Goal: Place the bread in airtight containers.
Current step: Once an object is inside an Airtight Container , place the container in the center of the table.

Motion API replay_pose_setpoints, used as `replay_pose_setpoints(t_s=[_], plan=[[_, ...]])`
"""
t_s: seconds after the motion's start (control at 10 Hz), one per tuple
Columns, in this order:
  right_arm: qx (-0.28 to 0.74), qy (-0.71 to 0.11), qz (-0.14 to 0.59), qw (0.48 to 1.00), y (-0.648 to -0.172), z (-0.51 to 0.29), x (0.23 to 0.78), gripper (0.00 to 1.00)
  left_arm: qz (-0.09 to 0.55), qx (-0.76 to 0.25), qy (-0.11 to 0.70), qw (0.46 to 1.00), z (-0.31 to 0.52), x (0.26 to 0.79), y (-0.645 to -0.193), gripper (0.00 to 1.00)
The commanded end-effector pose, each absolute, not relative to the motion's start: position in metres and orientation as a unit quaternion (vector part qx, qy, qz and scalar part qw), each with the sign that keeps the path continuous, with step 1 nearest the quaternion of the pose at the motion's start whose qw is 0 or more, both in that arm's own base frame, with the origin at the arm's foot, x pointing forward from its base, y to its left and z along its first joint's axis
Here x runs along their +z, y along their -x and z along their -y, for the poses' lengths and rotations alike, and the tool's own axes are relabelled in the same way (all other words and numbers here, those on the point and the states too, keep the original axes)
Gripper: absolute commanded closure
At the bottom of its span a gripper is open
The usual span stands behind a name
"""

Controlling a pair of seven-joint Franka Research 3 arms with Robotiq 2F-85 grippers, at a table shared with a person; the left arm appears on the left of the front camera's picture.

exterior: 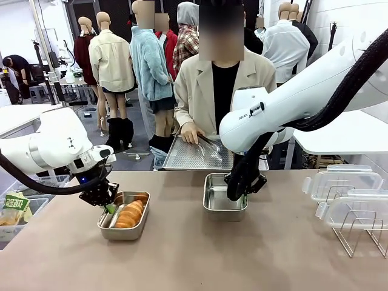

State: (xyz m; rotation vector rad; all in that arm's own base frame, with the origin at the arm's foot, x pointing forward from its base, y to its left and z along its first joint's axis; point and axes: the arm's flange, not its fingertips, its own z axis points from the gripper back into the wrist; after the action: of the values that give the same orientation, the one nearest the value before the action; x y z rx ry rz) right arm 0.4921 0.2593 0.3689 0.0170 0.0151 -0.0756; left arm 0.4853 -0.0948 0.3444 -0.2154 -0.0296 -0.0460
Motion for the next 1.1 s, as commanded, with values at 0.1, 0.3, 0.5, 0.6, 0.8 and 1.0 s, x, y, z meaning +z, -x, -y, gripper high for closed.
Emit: replay_pose_setpoints(t_s=[0.1, 0.3, 0.5, 0.6, 0.8, 1.0], plan=[[-0.038, -0.009, -0.006, 0.999, -0.492, -0.260, 0.370, 1.00, 0.002, -0.029, 0.112, 0.993, 0.089, 0.352, -0.487, 0.83], [-0.038, -0.009, -0.006, 0.999, -0.492, -0.260, 0.370, 1.00, 0.005, -0.042, 0.100, 0.994, 0.092, 0.362, -0.488, 0.43], [-0.038, -0.009, -0.006, 0.999, -0.492, -0.260, 0.370, 1.00, 0.013, -0.067, 0.099, 0.993, 0.093, 0.383, -0.483, 0.04], [-0.038, -0.009, -0.006, 0.999, -0.492, -0.260, 0.370, 1.00, 0.020, -0.063, 0.083, 0.994, 0.091, 0.398, -0.482, 0.00], [-0.038, -0.009, -0.006, 0.999, -0.492, -0.260, 0.370, 1.00, 0.013, -0.082, 0.047, 0.995, 0.069, 0.437, -0.477, 0.00], [-0.038, -0.009, -0.006, 0.999, -0.492, -0.260, 0.370, 1.00, 0.002, -0.056, 0.018, 0.998, 0.031, 0.450, -0.479, 0.00]])
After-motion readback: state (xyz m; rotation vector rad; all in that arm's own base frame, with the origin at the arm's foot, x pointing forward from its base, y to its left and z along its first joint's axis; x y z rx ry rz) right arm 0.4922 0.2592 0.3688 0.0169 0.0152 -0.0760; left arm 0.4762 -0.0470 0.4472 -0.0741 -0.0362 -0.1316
